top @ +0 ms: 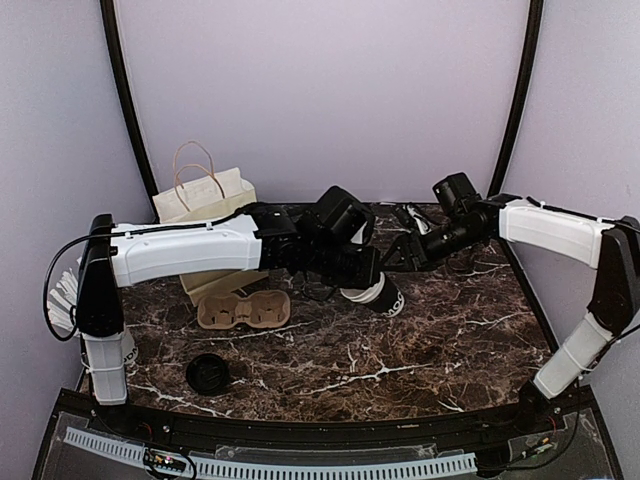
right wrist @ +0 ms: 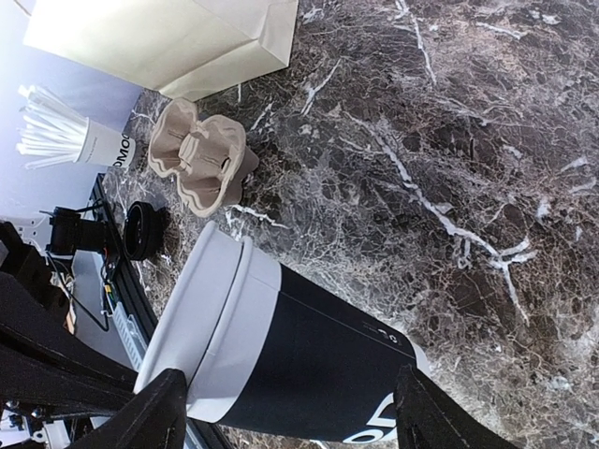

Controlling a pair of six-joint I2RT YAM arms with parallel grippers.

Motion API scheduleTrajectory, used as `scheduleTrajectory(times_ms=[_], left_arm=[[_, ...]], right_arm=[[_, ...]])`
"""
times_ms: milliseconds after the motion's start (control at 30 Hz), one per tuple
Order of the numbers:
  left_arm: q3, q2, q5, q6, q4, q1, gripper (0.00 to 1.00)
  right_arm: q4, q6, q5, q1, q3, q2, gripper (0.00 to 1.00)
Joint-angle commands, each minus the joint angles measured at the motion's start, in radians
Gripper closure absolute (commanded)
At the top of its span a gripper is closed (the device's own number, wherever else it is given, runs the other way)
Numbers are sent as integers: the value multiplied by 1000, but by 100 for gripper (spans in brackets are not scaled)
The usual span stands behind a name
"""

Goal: Pack the takeout coffee

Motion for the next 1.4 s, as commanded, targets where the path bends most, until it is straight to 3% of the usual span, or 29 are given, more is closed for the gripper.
scheduleTrajectory(times_ms=[0,167,433,633,900,1367], left_arm=[[46,-124,-59,21,-36,-20,100],[161,-98,-122,49,-150,-47,100],[162,-96,-137,51,-168,-50,100],[155,-98,-159,38,-185,-50,100],[108,-108,-167,-52,-156,-38,100],[-98,-212,-43,-158,75,5,100]], right_arm=[[-76,-22,246,-32,-4,52,24],[-79,-22,263,-40,-3,55,25],[-77,-33,227,-47,23,36,26],[-70,-100,202,-49,62,-64,25],[-39,-215,29,15,58,-207,15],[-43,-279,102,161,86,-173,17]])
